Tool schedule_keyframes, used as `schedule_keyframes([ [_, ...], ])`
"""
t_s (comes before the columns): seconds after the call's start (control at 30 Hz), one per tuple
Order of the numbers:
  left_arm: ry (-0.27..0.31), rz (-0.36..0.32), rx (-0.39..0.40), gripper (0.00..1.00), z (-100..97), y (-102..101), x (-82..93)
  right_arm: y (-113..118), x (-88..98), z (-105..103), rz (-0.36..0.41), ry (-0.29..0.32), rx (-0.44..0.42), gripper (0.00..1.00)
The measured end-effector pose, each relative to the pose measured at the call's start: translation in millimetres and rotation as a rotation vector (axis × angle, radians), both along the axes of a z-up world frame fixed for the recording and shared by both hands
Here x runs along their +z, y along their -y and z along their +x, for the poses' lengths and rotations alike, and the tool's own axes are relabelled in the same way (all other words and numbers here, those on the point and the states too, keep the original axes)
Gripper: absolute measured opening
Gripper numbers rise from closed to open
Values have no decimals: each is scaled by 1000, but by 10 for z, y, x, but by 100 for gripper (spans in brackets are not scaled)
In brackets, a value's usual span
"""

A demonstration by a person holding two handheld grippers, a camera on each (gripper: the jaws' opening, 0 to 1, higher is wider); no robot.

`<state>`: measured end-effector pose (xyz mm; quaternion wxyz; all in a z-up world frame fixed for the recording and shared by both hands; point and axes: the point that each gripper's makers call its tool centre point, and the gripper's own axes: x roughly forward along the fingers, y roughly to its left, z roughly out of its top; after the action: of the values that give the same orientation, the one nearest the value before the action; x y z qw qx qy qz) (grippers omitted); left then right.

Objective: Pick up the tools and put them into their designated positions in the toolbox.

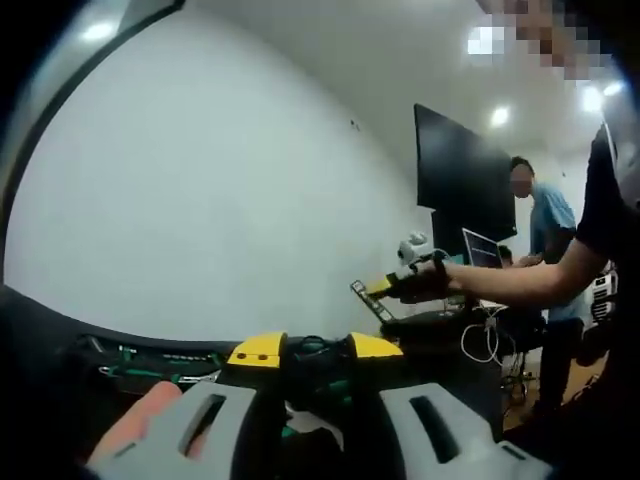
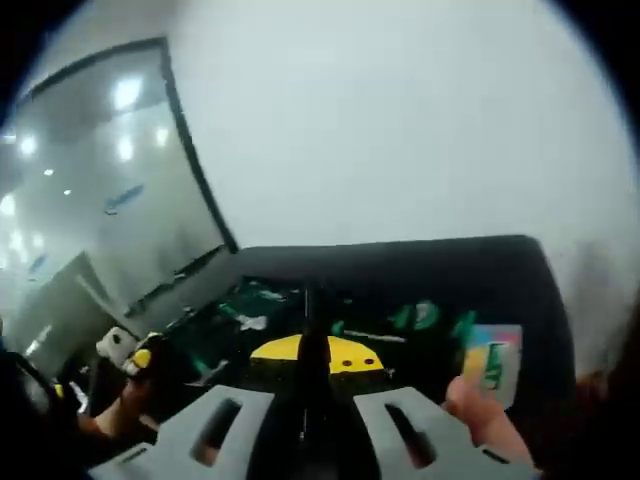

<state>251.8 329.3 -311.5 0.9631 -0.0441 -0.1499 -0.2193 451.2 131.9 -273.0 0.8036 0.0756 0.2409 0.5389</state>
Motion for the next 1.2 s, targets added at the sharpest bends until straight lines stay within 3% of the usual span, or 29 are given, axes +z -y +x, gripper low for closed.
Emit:
schedule_keyframes([
  [0.1, 0, 1, 0, 25, 1, 0, -1, -186, -114, -281, -14, -62, 95, 5],
  [0.2, 0, 1, 0, 25, 0, 1, 0, -375, -387, -617, -72, -151, 217, 5],
  [0.37, 1, -1, -2, 25, 0, -1, 1, -556, -716, -991, -125, -250, 361, 5],
  [0.43, 1, -1, -2, 25, -2, -1, 1, -591, -821, -1081, -148, -291, 405, 5],
  [0.6, 2, -3, -3, 25, -4, -3, 3, -740, -953, -1097, -167, -272, 418, 6],
  [0.67, 1, -1, -2, 25, -1, -7, 0, -784, -1051, -1030, -220, -176, 408, 7],
  [0.73, 1, -1, -2, 25, -1, -9, 0, -812, -1117, -899, -259, -96, 337, 8],
  [0.77, 1, -1, -2, 25, -2, -8, 0, -850, -1073, -828, -227, -86, 282, 10],
  [0.83, 2, -1, -2, 25, -7, -5, 0, -840, -1000, -728, -200, -135, 161, 14],
  [0.9, 1, 0, -2, 25, -6, -6, -1, -662, -836, -496, -213, -89, -5, 11],
  [0.93, 2, 0, -2, 25, -6, -7, -2, -561, -635, -386, -186, -27, -9, 8],
  [1.0, 2, -1, -2, 25, -6, -9, -1, -603, -526, -635, -201, 33, 14, 8],
  [1.1, 2, 1, -2, 25, -4, -11, -3, -693, -587, -1009, -225, 66, 37, 14],
  [1.17, 2, 1, -1, 25, -1, -13, -4, -678, -808, -1210, -351, 212, 80, 16],
  [1.2, 2, 0, -1, 25, 0, -15, -4, -605, -949, -1229, -452, 304, 51, 16],
])
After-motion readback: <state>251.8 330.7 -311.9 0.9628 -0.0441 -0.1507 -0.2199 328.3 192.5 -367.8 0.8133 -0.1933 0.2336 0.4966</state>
